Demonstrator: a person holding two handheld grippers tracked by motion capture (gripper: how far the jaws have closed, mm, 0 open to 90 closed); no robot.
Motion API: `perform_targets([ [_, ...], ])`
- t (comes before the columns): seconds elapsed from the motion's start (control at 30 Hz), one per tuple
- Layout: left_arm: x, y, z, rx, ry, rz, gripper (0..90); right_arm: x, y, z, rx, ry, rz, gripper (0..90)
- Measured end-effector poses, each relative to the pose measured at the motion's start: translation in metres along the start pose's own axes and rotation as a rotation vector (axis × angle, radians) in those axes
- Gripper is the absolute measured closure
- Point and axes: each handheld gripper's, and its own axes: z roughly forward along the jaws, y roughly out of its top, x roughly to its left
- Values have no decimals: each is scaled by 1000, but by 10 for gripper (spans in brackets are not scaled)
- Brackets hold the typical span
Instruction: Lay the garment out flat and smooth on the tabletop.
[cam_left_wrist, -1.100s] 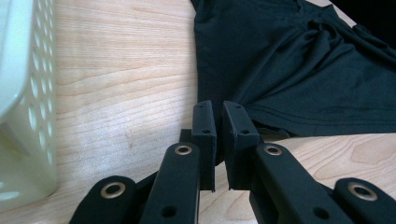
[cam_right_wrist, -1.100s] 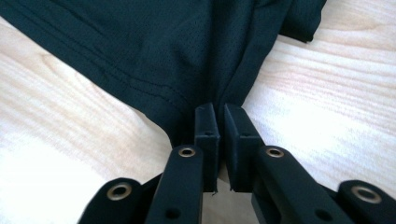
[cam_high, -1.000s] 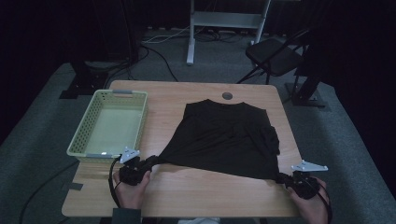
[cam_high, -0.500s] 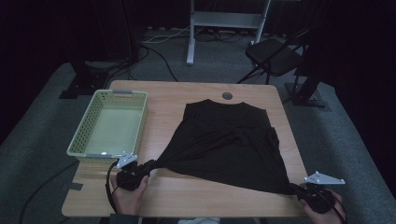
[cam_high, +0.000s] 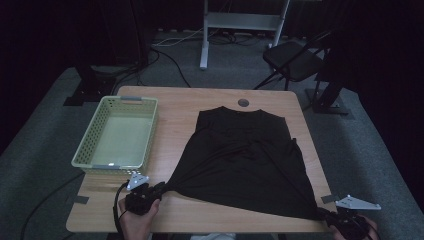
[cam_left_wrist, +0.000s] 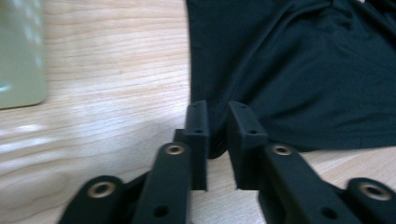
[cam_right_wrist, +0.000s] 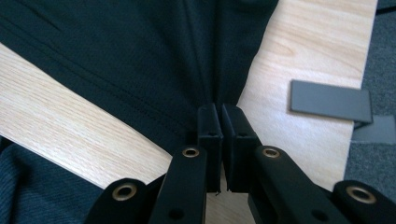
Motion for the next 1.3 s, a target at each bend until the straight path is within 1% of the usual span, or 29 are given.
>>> perform_targets([
  [0.03,3,0,-3,-21,0,-17,734,-1,0,0,1,2,2,865],
  [0.1,7,2,-5,-45,-5,-33,675,-3,0,-1,3,2,3,846],
  [0.13,7,2,-5,-45,-5,-33,650,-3,1,-2,0,7,6,801],
  [0.17,10,6,-4,-45,-4,-34,638,-3,2,-2,-14,6,11,776],
  [0.23,11,10,-1,-48,-7,-34,609,-4,7,-3,-40,5,17,708],
  [0.27,11,10,-1,-48,-7,-34,598,-4,7,-3,-40,5,17,708],
  [0.3,11,14,5,-44,-10,-29,588,-5,12,-3,-65,-6,18,686],
  [0.33,12,17,9,-39,-9,-20,575,-6,15,-2,-77,-12,18,666],
  [0.37,12,17,9,-39,-9,-20,560,-6,15,-2,-77,-12,18,666],
  [0.4,11,19,13,-36,-1,-17,553,-9,20,2,-108,-34,34,651],
  [0.5,11,26,27,-12,8,-7,537,-12,25,10,-140,-36,64,615],
  [0.53,11,26,27,-12,8,-7,535,-12,25,10,-140,-36,64,615],
  [0.57,11,29,31,-2,10,1,532,-13,28,17,-145,-44,73,596],
  [0.63,11,31,34,3,10,7,528,-13,28,20,-146,-46,70,592],
  [0.67,10,35,37,12,14,16,522,-15,31,25,-137,-54,70,583],
  [0.7,10,36,38,15,15,20,520,-16,32,27,-138,-57,66,580],
  [0.77,10,38,39,18,14,26,517,-17,33,28,-135,-55,66,577],
  [0.8,10,41,42,22,16,28,516,-19,37,33,-129,-53,72,569],
  [0.93,10,44,47,28,18,31,510,-21,40,39,-128,-51,84,562],
  [1.0,11,46,50,34,20,31,509,-20,41,42,-123,-45,82,558],
  [1.1,11,48,53,36,20,32,507,-19,43,45,-119,-48,79,556],
  [1.13,12,49,55,43,20,33,504,-20,43,46,-117,-50,78,555],
  [1.2,13,50,58,55,6,15,496,-21,44,48,-116,-49,88,556],
  [1.3,12,51,61,65,12,21,496,-20,45,50,-116,-50,83,562],
])
